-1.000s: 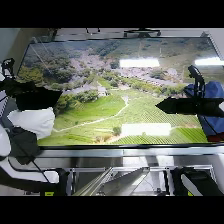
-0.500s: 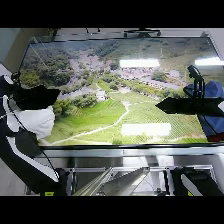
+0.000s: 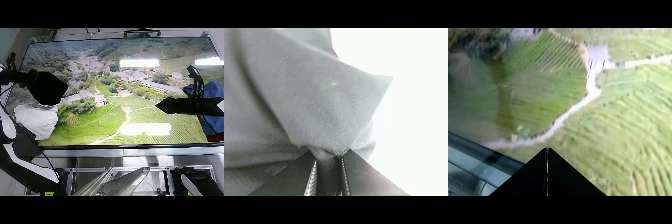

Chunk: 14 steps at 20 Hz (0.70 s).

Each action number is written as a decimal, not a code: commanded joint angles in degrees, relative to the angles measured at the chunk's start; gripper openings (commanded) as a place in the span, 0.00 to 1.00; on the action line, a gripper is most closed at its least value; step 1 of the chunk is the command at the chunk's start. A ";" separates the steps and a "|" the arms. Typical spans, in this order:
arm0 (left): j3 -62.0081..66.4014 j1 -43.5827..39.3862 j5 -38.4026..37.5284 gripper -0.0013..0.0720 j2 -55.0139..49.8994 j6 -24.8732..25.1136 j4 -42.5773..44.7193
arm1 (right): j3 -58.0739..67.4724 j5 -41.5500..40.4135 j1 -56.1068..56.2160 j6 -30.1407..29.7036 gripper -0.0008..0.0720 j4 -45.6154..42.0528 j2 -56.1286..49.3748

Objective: Fold the shirts.

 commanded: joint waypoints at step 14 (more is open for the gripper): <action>-21.00 -36.85 -5.79 0.49 16.41 1.09 -5.11 | 0.00 4.04 0.07 -0.90 0.45 0.00 -8.09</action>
